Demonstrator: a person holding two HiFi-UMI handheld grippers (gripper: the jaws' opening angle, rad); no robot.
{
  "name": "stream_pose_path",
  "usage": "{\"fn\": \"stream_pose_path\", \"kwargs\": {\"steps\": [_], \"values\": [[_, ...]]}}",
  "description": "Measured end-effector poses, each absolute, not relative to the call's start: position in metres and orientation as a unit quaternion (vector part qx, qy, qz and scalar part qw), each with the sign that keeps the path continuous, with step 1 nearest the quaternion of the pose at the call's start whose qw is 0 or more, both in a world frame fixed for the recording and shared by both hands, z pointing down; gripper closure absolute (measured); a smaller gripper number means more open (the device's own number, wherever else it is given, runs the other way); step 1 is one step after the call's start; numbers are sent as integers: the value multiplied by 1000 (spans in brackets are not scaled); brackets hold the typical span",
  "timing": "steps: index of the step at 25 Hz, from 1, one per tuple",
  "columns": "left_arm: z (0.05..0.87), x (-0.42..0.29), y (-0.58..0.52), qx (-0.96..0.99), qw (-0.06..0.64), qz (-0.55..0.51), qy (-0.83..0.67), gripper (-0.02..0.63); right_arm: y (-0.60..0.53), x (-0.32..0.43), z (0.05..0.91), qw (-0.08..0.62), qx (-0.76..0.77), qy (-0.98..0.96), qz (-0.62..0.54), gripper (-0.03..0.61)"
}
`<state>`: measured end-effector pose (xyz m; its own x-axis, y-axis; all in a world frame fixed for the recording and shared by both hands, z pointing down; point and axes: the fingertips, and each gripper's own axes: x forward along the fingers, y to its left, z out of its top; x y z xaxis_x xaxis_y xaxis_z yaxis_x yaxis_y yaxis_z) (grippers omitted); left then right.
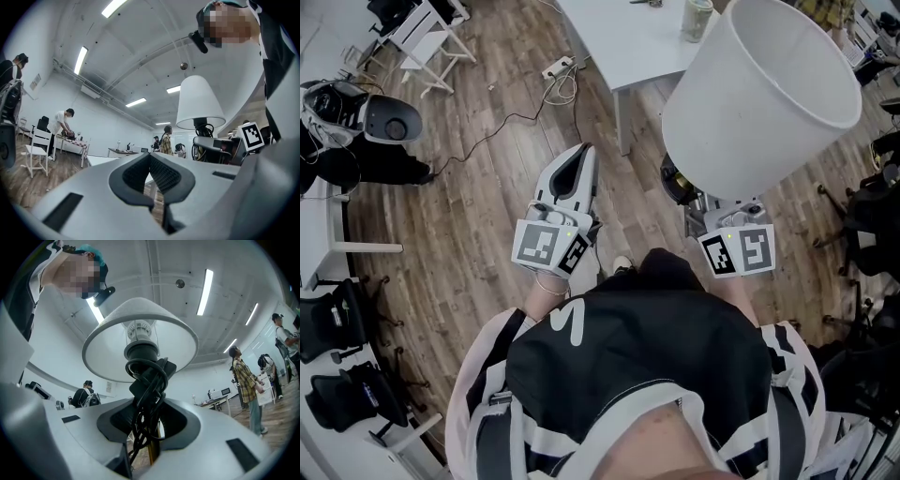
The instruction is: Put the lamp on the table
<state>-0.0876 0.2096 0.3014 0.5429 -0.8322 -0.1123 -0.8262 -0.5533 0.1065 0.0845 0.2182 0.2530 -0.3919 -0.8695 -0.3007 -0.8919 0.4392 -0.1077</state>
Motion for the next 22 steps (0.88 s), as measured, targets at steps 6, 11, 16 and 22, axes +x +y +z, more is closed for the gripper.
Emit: {"fn": "stream_pose_path", "kwargs": {"steps": [6,11,16,22], "values": [[305,-91,198,878,29,-75,-471,609,210,82,253,152,-532,833,36,440],[297,-95,195,879,27,-78,-469,609,208,78,246,154,-533,831,36,439],[298,-84,144,876,21,-76,-475,609,155,88,249,162,-524,835,33,439],[291,-73,64,869,10,-84,-488,609,71,95,244,165,-501,849,38,439]]}}
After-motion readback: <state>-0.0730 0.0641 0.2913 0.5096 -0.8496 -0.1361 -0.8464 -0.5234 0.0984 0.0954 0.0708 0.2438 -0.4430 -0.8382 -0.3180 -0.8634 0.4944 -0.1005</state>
